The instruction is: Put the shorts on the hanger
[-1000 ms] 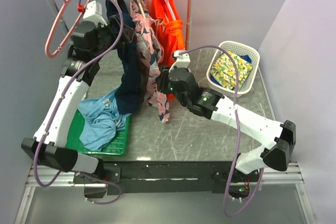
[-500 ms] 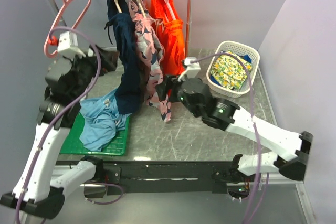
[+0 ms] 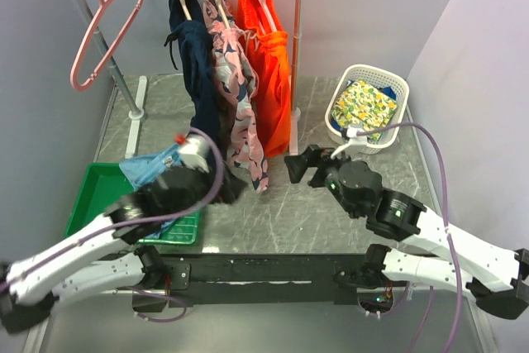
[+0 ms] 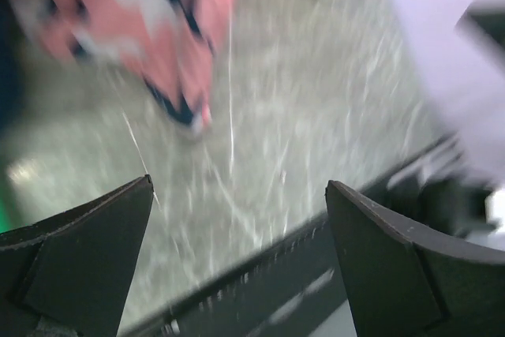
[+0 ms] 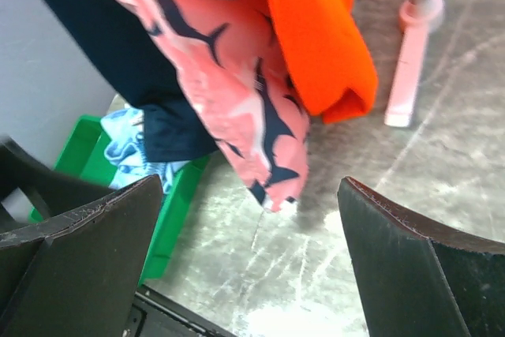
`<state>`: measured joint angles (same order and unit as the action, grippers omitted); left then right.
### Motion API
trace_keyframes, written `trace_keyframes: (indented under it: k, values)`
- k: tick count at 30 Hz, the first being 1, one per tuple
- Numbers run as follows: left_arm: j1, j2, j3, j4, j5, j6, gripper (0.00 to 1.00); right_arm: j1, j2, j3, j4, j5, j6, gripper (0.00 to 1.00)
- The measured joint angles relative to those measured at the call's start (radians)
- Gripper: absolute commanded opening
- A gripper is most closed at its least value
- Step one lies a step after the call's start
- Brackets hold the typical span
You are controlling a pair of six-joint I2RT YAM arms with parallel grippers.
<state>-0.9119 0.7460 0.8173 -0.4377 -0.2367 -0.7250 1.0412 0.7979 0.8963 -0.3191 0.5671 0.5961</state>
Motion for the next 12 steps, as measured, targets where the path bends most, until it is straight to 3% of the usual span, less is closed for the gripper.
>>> trace_keyframes:
  k: [3,5,12]
  values:
    - [-0.189,0.082,-0.032,0.001,-0.123,-0.048,0.97,0.000,-0.054,-0.053,-0.018,0.024,0.026,1.00]
    - [-0.248,0.116,-0.047,0.004,-0.170,-0.068,0.96,0.000,-0.073,-0.072,-0.037,0.037,0.043,1.00]
    - [-0.257,0.071,-0.097,0.042,-0.258,-0.095,0.96,0.000,-0.117,-0.135,-0.092,0.054,0.098,1.00]
